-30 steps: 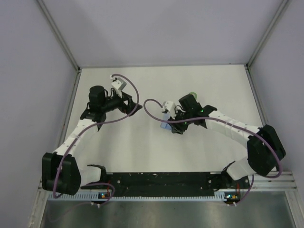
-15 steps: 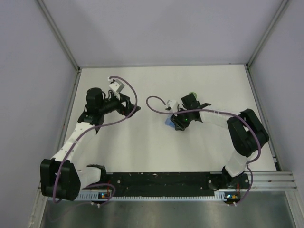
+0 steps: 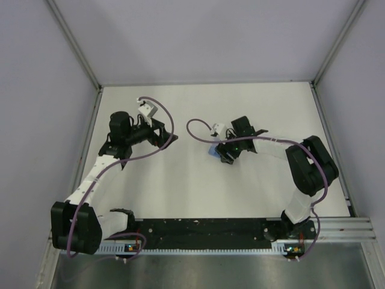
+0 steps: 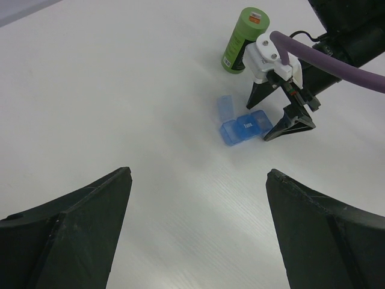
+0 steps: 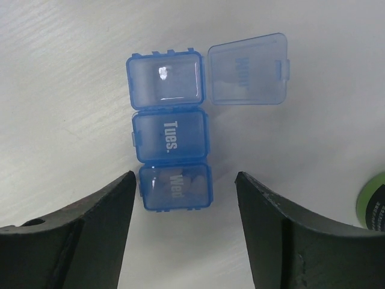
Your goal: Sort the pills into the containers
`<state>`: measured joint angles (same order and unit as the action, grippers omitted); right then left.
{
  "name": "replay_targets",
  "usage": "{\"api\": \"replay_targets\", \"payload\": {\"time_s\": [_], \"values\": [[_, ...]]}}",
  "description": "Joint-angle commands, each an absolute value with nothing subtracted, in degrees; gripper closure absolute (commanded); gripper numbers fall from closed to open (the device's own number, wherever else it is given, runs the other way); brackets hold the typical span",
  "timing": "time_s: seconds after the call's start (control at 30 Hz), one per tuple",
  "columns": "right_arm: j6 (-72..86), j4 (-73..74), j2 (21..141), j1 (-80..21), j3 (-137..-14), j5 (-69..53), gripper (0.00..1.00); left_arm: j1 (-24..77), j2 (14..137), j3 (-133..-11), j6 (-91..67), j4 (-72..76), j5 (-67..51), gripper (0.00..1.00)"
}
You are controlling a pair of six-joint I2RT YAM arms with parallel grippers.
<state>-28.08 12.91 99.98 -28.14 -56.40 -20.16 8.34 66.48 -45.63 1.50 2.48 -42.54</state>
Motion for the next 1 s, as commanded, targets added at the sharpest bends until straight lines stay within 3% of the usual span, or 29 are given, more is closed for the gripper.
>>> {"api": "replay_targets", "payload": {"time_s": [0.0,0.27,0.53,0.73,0.97], "values": [[-28.6,13.6,99.1,-27.7,-57.2,-20.3,0.30,8.1,65.7,-45.7,1.8,4.1,-43.3,0.01],[-26.0,16.3,91.4,-27.6,-58.7,-19.8,0.23,8.1,64.2,-45.6,1.8,4.0,-43.3,0.01],[-18.9,20.1,86.4,-27.5,-66.8,-9.4,0.23,8.1,63.6,-46.2,0.8,3.5,-43.1,0.01],[-15.7,20.8,88.6,-25.4,-73.6,1.2,0.23,8.0,63.2,-46.4,0.7,2.9,-42.5,0.01],[-12.1,24.6,96.1,-18.6,-79.8,-2.5,0.23,8.0,62.1,-46.5,0.6,2.8,-42.5,0.01]]}}
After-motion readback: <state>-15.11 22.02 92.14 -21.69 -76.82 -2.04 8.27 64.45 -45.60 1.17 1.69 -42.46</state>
